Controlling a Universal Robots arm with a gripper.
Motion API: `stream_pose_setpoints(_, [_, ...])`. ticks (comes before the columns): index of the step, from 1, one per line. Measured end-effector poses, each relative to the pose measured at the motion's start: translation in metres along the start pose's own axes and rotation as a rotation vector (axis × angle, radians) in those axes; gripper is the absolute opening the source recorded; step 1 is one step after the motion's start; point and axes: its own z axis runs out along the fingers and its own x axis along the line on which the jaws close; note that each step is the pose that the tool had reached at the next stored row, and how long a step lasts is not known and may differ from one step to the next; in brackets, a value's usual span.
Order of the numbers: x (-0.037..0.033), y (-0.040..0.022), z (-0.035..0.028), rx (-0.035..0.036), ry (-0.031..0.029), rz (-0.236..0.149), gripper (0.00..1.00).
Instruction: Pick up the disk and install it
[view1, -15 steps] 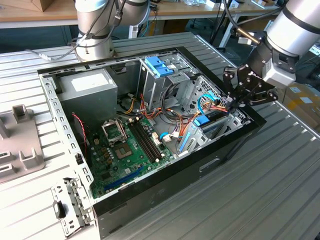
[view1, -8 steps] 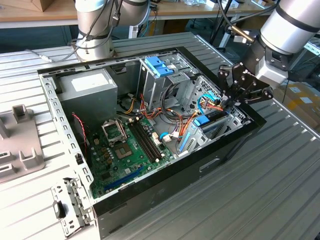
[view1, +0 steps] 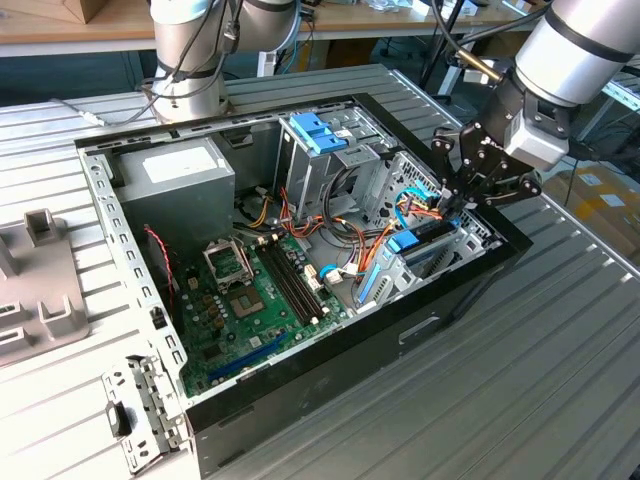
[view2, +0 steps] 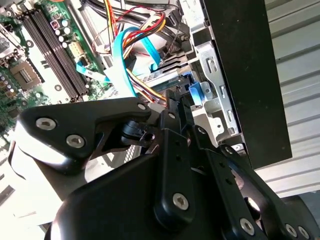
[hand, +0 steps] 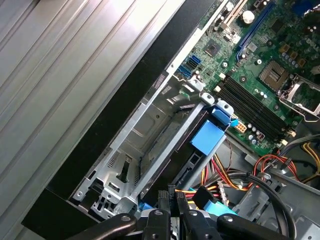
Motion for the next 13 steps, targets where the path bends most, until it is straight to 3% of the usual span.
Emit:
stream_pose_setpoints(3, [0.0,0.0,0.0,0.0036,0.0014,0.047,0.17])
stream_pose_setpoints(13, [0.0,0.0,0.0001,0.0075,0.0027,0.098,0.17])
